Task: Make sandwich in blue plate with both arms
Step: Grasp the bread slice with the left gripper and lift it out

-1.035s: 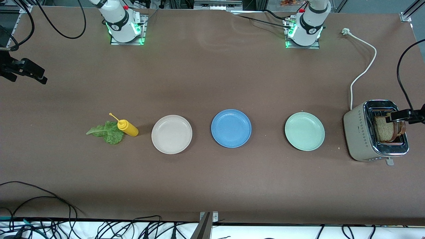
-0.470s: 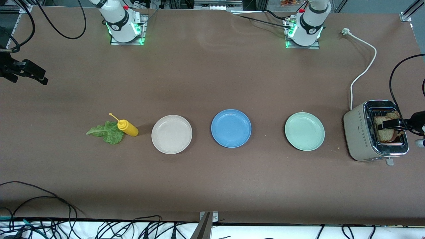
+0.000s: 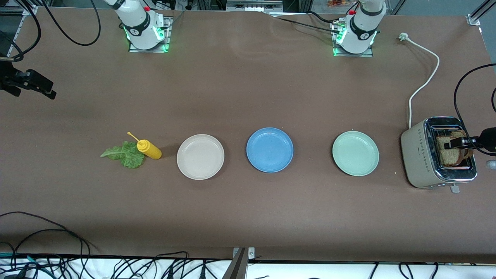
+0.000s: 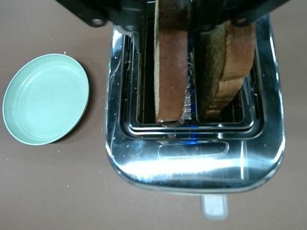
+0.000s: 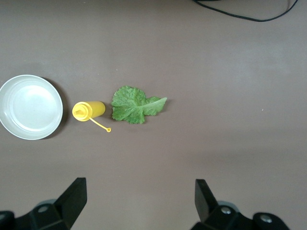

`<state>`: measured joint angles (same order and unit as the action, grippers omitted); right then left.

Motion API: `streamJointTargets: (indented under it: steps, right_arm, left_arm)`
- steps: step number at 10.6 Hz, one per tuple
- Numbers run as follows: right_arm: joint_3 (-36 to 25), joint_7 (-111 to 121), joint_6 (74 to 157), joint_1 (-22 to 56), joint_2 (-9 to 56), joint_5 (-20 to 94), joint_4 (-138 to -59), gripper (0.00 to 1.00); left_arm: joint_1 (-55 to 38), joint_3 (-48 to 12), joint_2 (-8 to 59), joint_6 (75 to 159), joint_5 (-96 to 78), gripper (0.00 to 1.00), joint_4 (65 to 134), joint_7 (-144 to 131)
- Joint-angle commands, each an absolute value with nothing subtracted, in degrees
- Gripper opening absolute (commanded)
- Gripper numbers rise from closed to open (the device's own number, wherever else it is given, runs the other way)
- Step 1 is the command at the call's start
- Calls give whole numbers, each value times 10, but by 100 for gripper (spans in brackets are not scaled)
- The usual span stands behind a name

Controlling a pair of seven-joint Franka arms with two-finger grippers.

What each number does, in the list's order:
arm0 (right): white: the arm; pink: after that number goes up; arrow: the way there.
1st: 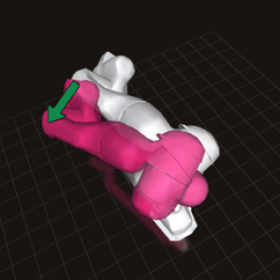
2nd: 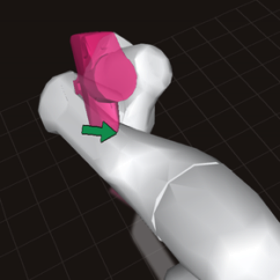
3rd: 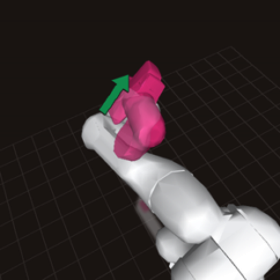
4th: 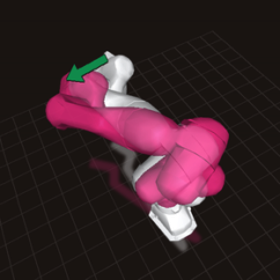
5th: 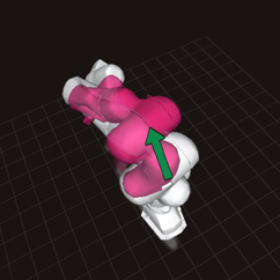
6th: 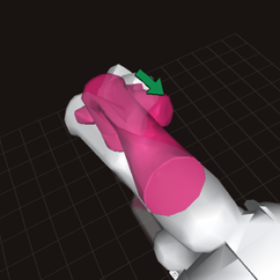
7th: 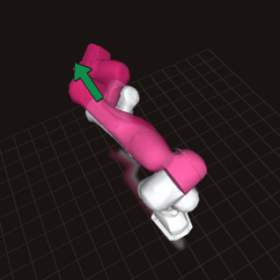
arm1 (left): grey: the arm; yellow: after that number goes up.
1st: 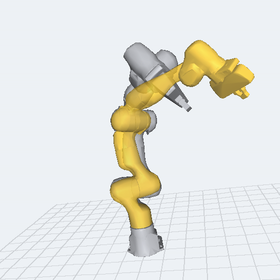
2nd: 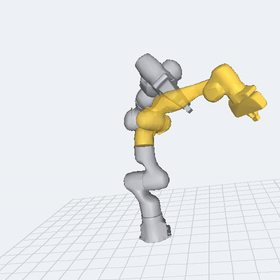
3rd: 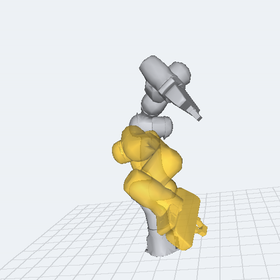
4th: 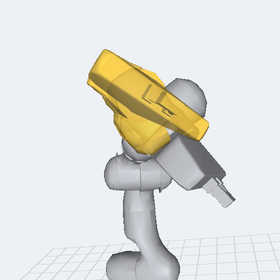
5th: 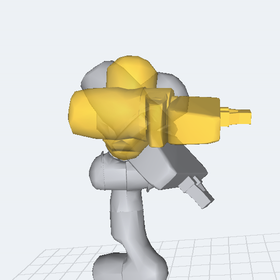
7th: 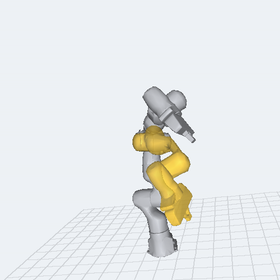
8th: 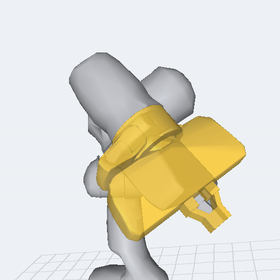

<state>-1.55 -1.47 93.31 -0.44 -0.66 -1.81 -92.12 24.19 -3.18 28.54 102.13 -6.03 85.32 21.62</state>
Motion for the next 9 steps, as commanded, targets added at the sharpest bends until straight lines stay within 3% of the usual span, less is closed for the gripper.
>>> streamJointTargets:
  steps: [1,9]
  right_arm:
    - [-17,-11,927,-4,-4,-8,-912,100]
    - [-17,-11,927,-4,-4,-8,-912,100]
  left_arm:
    - [246,-37,285,1006,-80,0,846,221]
    - [227,-48,196,871,-38,0,769,227]
